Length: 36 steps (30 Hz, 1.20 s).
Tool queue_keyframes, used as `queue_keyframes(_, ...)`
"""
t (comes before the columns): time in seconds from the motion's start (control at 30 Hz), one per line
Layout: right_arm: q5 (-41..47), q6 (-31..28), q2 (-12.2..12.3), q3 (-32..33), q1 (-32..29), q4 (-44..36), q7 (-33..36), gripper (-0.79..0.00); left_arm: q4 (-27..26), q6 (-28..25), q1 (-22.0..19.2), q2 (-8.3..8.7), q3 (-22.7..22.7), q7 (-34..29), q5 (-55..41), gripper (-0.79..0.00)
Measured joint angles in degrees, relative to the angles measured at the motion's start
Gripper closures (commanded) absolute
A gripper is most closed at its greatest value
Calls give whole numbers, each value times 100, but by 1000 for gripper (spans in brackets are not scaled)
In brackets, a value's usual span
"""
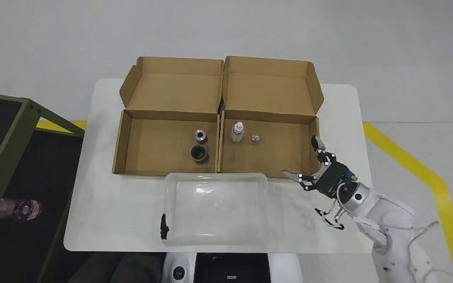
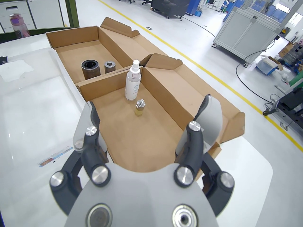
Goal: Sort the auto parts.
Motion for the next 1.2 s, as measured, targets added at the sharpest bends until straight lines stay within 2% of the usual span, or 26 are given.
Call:
queue_keyframes(0.17,-50,146,29,267,-377,107,-403,-785,0,0,0,0,0,0,0,-785)
queue_keyframes(0.47,-162,324,75,608,-737,260,-795,-785,0,0,0,0,0,0,0,-785)
queue_keyframes(0.77,-192,293,116,742,-820,389,-1044,-785,0,0,0,0,0,0,0,-784)
queue_keyframes(1.2,-192,293,116,742,-819,389,-1042,-785,0,0,0,0,0,0,0,-784)
